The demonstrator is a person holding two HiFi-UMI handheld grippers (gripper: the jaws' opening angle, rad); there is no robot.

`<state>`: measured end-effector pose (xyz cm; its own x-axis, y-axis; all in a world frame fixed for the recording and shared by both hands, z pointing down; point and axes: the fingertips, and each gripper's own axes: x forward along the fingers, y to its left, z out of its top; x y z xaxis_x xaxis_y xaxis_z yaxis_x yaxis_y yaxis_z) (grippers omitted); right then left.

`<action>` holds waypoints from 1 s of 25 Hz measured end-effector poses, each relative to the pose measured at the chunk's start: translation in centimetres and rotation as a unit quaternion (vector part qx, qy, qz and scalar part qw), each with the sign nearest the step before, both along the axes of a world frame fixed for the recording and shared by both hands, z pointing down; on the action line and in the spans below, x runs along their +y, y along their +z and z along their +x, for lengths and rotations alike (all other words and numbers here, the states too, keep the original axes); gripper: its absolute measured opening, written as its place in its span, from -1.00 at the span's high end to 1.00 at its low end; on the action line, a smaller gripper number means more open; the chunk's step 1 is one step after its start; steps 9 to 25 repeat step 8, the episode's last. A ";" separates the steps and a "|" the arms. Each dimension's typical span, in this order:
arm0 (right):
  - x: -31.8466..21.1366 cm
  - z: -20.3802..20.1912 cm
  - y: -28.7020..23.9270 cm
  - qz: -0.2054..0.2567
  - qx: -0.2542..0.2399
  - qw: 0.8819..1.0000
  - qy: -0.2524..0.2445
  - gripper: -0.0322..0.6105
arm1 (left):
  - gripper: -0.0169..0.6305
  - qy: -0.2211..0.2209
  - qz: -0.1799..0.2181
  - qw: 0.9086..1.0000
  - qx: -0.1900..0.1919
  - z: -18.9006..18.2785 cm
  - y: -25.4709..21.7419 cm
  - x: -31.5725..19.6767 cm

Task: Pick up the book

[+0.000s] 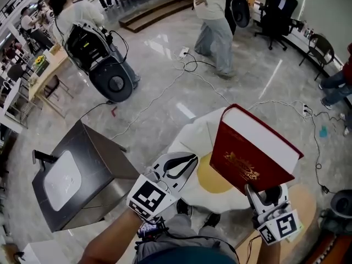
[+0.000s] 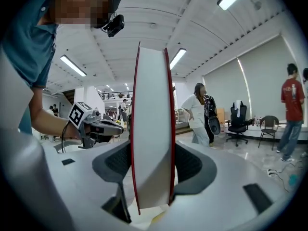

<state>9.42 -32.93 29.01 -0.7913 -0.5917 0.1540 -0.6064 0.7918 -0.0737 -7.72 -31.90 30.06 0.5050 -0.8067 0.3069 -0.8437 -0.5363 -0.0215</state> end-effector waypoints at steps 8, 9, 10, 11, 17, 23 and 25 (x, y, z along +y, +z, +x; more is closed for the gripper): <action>0.8 0.0 -2.2 0.017 -0.002 1.000 0.011 0.06 | 0.90 0.004 0.004 1.000 0.000 -0.2 -0.8 0.9; 0.8 0.0 -2.2 0.017 -0.002 1.000 0.011 0.06 | 0.90 0.004 0.004 1.000 0.000 -0.2 -0.8 0.9; 0.8 0.0 -2.2 0.017 -0.002 1.000 0.011 0.06 | 0.90 0.004 0.004 1.000 0.000 -0.2 -0.8 0.9; 0.8 0.0 -2.2 0.017 -0.002 1.000 0.011 0.06 | 0.90 0.004 0.004 1.000 0.000 -0.2 -0.8 0.9; 0.8 0.0 -2.2 0.017 -0.002 1.000 0.011 0.06 | 0.90 0.004 0.004 1.000 0.000 -0.2 -0.8 0.9; 0.8 0.0 -2.2 0.017 -0.002 1.000 0.011 0.06 | 0.90 0.004 0.004 1.000 0.000 -0.2 -0.8 0.9; 0.8 0.0 -2.2 0.017 -0.002 1.000 0.011 0.06 | 0.90 0.004 0.004 1.000 0.000 -0.2 -0.8 0.9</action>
